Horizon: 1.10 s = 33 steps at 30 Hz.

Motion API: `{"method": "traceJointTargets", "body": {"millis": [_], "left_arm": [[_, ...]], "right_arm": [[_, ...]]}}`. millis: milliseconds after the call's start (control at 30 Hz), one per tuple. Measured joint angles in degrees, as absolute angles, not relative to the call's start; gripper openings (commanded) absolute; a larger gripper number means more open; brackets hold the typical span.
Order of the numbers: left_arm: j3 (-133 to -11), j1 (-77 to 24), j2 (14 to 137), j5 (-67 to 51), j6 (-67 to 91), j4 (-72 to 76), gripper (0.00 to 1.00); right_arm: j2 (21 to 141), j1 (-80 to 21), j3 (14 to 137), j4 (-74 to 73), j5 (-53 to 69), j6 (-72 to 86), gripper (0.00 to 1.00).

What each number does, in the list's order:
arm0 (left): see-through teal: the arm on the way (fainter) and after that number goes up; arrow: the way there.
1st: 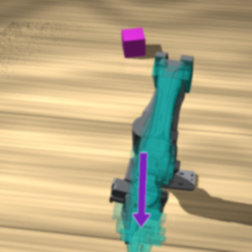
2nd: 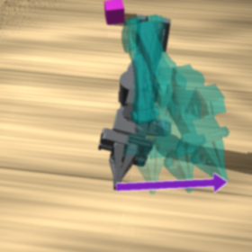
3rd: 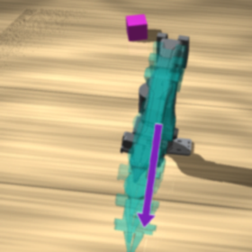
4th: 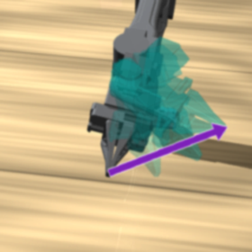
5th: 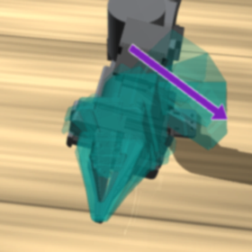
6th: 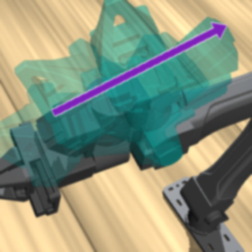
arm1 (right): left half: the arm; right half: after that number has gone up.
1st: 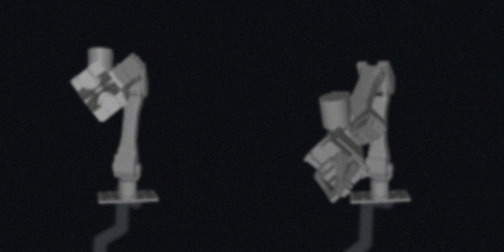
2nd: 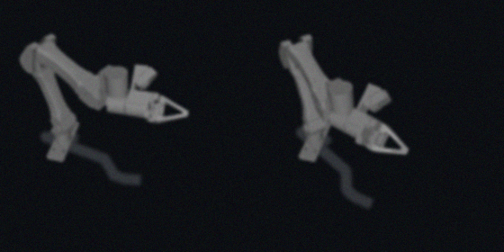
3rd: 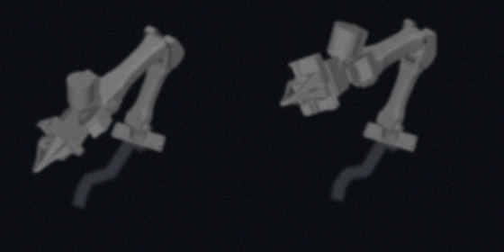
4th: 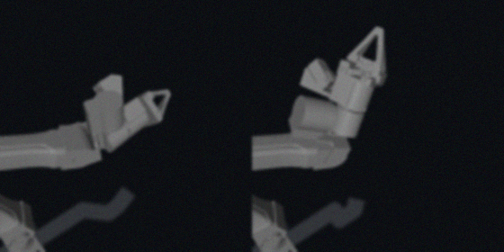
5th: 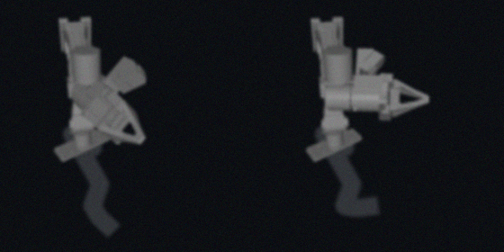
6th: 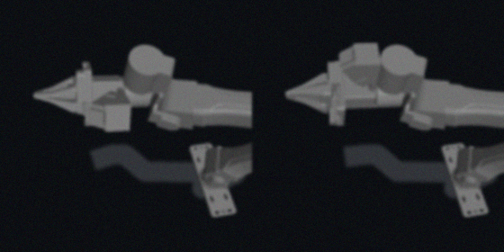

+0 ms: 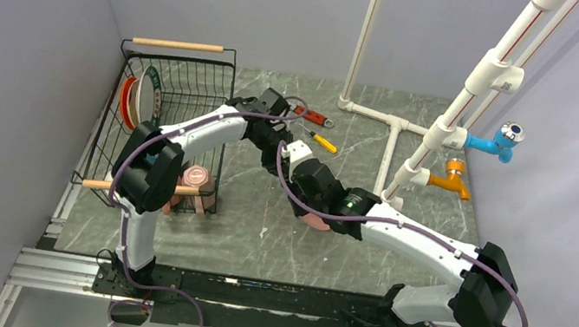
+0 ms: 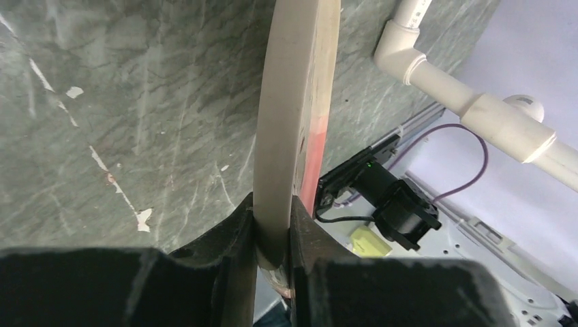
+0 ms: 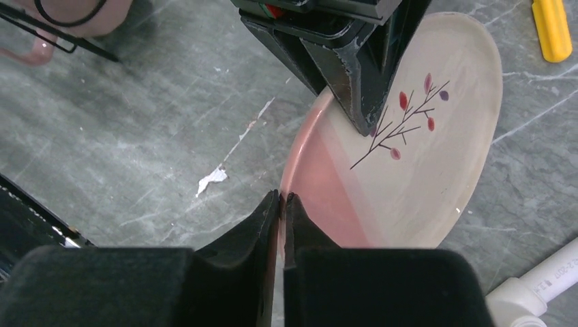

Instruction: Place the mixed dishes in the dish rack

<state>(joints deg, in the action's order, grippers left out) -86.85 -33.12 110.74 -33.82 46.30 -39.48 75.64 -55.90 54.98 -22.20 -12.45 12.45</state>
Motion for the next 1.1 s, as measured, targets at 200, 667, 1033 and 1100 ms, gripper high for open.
{"method": "traceJointTargets", "body": {"millis": [200,667,1033,1100], "left_arm": [[-92.4,-33.4,110.9,-28.1,40.9,-45.3,0.0],[-108.4,-33.0,110.9,-12.9,31.4,-59.7,0.0],[-119.4,-28.4,106.8,2.3,25.4,-66.5,0.0],[-119.4,-27.6,104.2,6.7,24.1,-67.3,0.0]], "right_arm": [[73.7,-55.8,55.1,-21.2,-12.7,12.0,0.4],[66.8,-55.7,53.3,-20.0,-17.6,13.8,0.6],[66.1,-51.7,51.4,-20.2,-21.1,17.9,0.63],[66.3,-51.0,51.4,-20.2,-20.9,18.5,0.63]]}}
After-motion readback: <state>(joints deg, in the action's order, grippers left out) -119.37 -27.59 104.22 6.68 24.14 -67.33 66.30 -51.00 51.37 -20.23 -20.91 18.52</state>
